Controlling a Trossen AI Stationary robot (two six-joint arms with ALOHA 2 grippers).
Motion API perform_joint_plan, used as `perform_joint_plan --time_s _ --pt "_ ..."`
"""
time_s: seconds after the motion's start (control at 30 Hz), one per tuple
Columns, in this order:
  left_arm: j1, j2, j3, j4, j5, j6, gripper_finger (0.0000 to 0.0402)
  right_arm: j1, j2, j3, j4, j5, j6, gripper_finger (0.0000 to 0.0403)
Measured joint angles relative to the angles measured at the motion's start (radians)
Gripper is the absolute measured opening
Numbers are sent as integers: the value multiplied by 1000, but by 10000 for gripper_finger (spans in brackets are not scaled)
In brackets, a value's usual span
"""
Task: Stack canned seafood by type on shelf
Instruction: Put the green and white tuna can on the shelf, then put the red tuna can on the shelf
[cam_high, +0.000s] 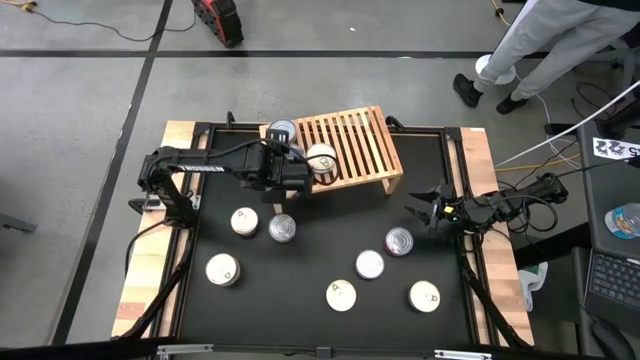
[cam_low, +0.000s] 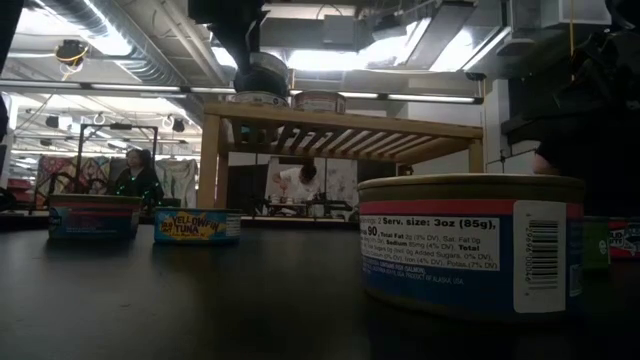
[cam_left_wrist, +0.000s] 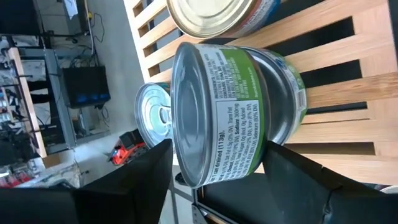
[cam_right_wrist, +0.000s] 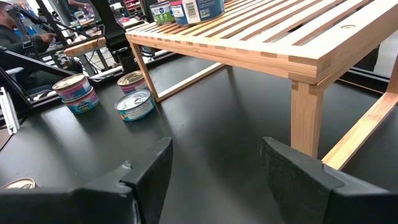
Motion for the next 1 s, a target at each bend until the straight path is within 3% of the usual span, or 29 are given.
perform_joint_plan --time_s 0.57,0.83,1.0 --pt "-2 0 0 11 65 17 246 0 0 0 0 0 0 243" --pt "-45 0 0 12 65 -72 246 0 0 0 29 0 -1 243" --pt "-81 0 0 37 65 -113 246 0 0 0 124 -38 -105 243"
